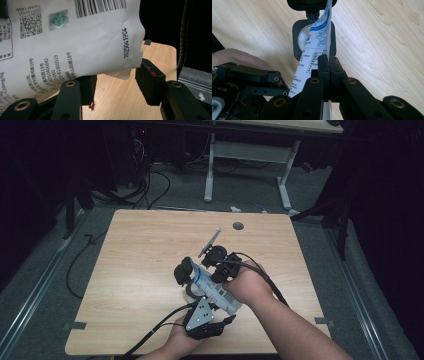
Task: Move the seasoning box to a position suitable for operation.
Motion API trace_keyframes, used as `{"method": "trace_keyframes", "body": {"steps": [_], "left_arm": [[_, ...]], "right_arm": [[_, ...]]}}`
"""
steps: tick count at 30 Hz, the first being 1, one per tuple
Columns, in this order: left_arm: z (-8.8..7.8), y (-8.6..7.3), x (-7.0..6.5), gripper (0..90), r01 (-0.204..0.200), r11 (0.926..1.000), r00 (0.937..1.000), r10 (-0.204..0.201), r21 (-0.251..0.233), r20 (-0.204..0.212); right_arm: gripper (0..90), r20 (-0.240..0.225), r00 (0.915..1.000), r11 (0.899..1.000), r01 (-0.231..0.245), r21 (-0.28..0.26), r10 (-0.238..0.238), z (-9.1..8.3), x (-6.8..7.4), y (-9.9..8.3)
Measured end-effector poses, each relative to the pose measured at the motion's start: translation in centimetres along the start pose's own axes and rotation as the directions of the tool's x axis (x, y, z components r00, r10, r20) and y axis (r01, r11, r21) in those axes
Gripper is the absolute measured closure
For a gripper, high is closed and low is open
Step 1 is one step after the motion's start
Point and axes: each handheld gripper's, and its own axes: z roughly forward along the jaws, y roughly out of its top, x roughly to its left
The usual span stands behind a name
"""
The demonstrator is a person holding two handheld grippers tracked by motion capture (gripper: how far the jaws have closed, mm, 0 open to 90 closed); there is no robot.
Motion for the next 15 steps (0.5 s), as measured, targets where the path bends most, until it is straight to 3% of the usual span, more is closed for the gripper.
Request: {"method": "trace_keyframes", "body": {"steps": [15], "left_arm": [[-0.02, 0.03, 0.02, 52.7, -0.003, 1.0, 1.0, 0.003, -0.005, 0.0]], "right_arm": [[90.0, -0.001, 1.0, 1.0, 0.001, -0.004, -0.001, -0.06, 0.0, -0.01]]}}
